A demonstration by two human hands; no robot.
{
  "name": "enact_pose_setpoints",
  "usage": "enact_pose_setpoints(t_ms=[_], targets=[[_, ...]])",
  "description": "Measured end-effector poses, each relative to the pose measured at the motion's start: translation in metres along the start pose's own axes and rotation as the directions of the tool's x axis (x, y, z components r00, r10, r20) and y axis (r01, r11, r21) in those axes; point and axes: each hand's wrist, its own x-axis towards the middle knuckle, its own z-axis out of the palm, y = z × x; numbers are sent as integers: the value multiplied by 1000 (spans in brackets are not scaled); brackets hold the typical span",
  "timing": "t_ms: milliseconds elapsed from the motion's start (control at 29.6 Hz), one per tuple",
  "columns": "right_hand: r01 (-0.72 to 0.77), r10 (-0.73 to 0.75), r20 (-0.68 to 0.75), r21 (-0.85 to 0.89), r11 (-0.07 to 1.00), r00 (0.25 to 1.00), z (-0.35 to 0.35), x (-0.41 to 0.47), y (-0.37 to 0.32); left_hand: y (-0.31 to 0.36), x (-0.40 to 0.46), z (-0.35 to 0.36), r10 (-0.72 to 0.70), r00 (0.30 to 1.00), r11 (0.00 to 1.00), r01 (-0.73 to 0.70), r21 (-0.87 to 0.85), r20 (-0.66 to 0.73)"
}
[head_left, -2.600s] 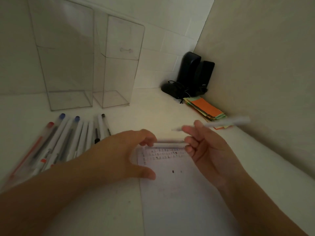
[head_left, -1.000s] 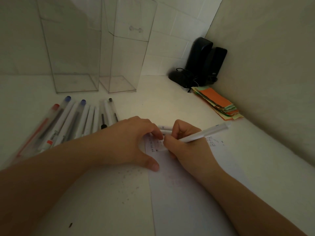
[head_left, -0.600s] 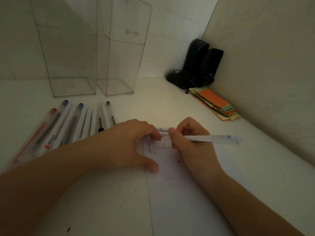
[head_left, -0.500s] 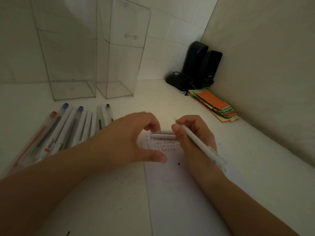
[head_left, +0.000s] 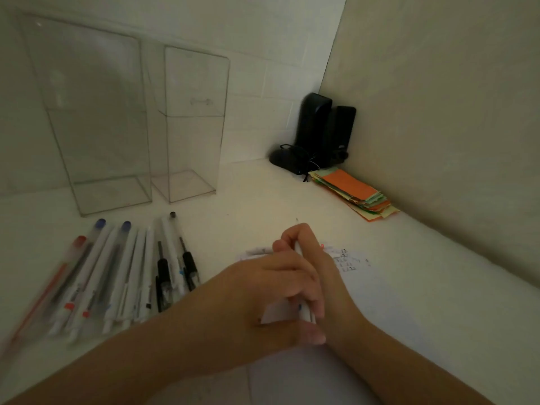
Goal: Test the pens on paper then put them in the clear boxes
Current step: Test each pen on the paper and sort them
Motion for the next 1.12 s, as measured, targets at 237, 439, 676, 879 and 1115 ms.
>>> enact_pose_setpoints(t_ms=[237, 439, 676, 879, 1115], targets=[[-68, -92, -258, -550, 832, 962, -25, 5, -1, -34, -10, -29, -175, 966, 965, 207, 164, -190], [-44, -76, -113, -793, 608, 991, -33, 4, 17, -61, -27, -33, -438, 899, 795, 381, 471, 12], [116, -77, 89, -841, 528, 993, -28, 4, 10, -61, -26, -36, -387, 902, 760, 429, 489, -191], [-105, 92, -175, -66, 992, 980, -26, 5, -10, -44, -20, -30, -237, 951, 852, 302, 427, -199], [-298, 275, 129, 572, 764, 953, -25, 1, -19, -20, -8, -15, -110, 994, 983, 110, 148, -6]])
